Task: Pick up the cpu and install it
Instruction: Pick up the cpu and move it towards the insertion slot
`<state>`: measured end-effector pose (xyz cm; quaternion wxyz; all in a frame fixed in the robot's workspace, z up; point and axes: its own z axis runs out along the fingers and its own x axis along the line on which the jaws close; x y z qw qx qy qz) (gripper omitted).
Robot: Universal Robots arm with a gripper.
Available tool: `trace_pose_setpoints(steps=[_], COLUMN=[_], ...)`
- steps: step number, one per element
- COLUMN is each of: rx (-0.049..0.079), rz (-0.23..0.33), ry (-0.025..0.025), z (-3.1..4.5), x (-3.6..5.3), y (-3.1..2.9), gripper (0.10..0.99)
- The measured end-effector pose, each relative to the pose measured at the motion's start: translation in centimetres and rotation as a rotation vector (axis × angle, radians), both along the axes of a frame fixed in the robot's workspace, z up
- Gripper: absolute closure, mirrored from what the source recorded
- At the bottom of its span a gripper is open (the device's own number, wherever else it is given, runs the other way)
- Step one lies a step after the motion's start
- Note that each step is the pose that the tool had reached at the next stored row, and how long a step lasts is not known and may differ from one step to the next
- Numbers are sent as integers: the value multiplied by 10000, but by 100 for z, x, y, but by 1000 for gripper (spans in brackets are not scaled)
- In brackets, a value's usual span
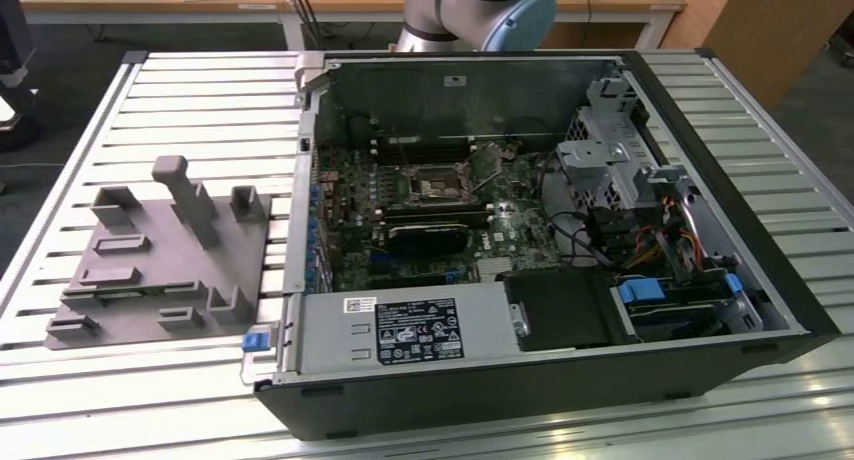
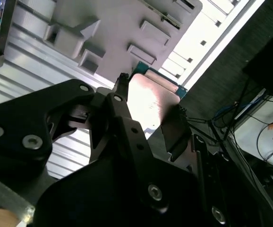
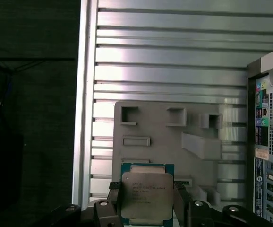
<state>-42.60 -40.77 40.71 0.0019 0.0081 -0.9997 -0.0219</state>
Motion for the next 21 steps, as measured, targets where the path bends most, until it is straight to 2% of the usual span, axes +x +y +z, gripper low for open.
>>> trace_pose_setpoints(steps=[5, 13, 21], rx=[0, 0, 0], rz=[-21, -21, -21], ry=[0, 0, 0], z=[-1, 0, -1], x=[71, 240, 349], y=[0, 0, 0], gripper=[557, 557, 557])
